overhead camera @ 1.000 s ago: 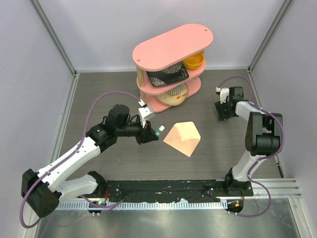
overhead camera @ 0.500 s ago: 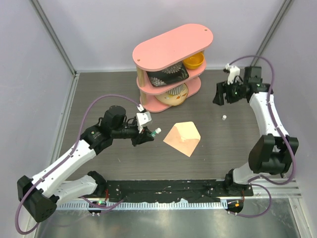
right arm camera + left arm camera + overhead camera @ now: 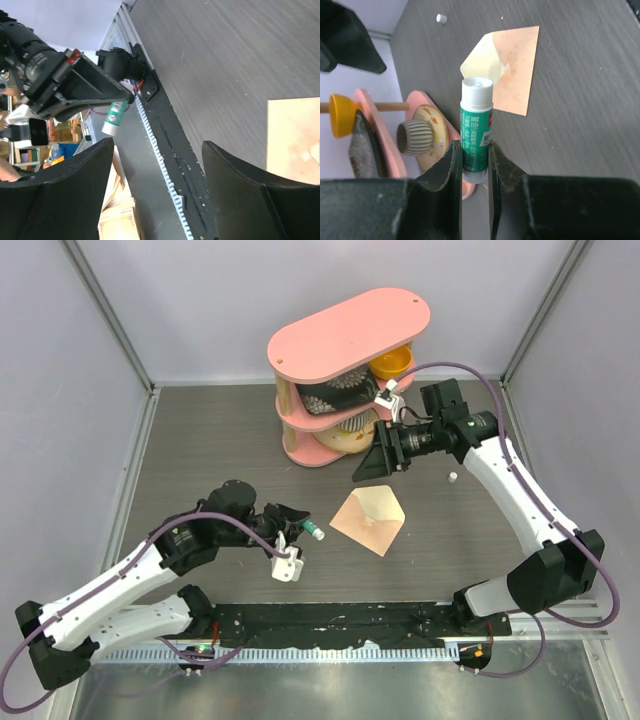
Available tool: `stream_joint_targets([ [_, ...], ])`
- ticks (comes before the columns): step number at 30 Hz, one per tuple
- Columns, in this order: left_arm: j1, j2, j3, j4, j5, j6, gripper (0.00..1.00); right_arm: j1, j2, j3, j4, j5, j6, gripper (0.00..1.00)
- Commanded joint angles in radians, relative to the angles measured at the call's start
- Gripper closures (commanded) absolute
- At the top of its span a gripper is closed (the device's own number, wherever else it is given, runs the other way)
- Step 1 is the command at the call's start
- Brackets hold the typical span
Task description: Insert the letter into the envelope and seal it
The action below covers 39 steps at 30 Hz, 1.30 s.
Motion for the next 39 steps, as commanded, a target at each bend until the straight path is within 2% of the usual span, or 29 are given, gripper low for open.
stream_joint_targets([
  [1, -0.055, 0.016, -0.024, 0.041, -0.092, 0.272, 1.0, 0.095, -0.011, 0.007, 0.089, -0.046, 0.14, 0.24],
  [3, -0.07, 0.027, -0.032, 0.057, -0.122, 0.332, 1.0, 0.137, 0.016, -0.002, 0.066, -0.044, 0.12, 0.26],
  [8, -0.087, 0.061, -0.024, 0.086, -0.146, 0.344, 1.0, 0.246, 0.052, 0.003, 0.026, 0.014, 0.044, 0.28],
  [13, -0.087, 0.108, 0.049, 0.089, -0.172, 0.191, 1.0, 0.289, 0.111, 0.032, 0.026, 0.055, 0.018, 0.29],
  [20, -0.087, 0.096, 0.026, 0.118, -0.167, 0.191, 1.0, 0.358, 0.145, 0.073, -0.001, 0.078, -0.048, 0.37],
  [25, -0.087, 0.114, 0.042, 0.118, -0.167, 0.186, 1.0, 0.371, 0.185, 0.116, -0.014, 0.074, -0.047, 0.42],
  [31, -0.089, 0.142, 0.071, 0.1, -0.189, 0.16, 1.0, 0.386, 0.178, 0.086, 0.012, 0.054, -0.042, 0.45],
  [39, -0.087, 0.131, 0.06, 0.089, -0.199, 0.163, 1.0, 0.389, 0.159, 0.05, 0.012, 0.063, -0.053, 0.43],
])
